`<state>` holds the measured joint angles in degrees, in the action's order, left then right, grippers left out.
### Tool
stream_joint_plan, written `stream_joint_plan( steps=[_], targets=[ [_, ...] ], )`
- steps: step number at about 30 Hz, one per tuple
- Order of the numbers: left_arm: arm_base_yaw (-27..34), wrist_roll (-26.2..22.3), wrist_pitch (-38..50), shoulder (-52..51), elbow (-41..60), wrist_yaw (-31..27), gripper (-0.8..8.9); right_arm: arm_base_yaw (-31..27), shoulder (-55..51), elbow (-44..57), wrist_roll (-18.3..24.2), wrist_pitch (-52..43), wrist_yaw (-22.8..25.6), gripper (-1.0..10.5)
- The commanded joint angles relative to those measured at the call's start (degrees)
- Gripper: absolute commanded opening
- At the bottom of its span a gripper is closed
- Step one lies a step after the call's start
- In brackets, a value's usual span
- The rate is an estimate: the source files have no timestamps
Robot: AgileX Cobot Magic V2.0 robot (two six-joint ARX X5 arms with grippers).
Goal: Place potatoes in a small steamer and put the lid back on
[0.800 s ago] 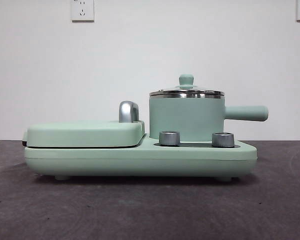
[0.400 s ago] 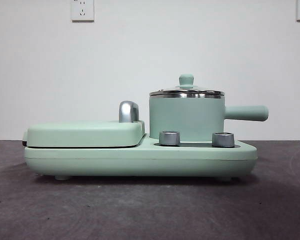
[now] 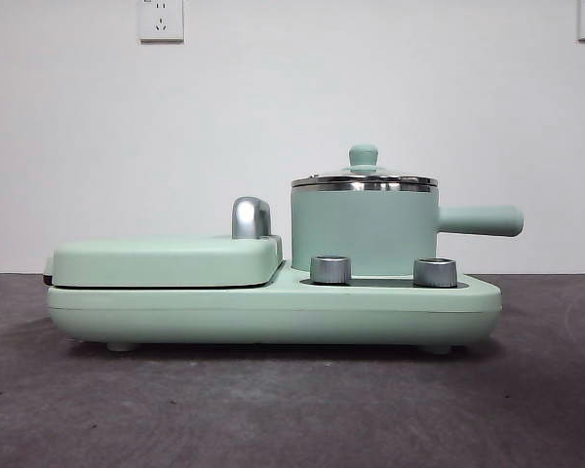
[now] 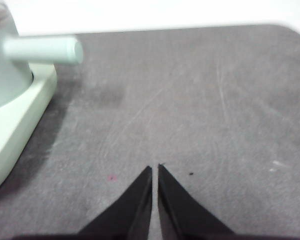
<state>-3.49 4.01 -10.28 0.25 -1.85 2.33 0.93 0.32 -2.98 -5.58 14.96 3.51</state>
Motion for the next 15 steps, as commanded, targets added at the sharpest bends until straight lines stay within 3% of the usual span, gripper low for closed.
stream_joint_plan(
  steps=[1,4,15],
  targets=[
    [0.1,-0.5,-0.4,-0.1,1.1,0.0,0.20,0.1,-0.1,0.6,1.1,-3.0,0.2,0.2],
    [0.1,-0.5,-0.4,-0.1,1.1,0.0,0.20,0.1,-0.1,2.4,1.3,-7.0,-0.6,0.2],
    [0.1,-0.5,-0.4,-0.1,1.1,0.0,0.20,0.1,-0.1,2.3,1.7,-7.3,-0.5,0.2]
  ],
)
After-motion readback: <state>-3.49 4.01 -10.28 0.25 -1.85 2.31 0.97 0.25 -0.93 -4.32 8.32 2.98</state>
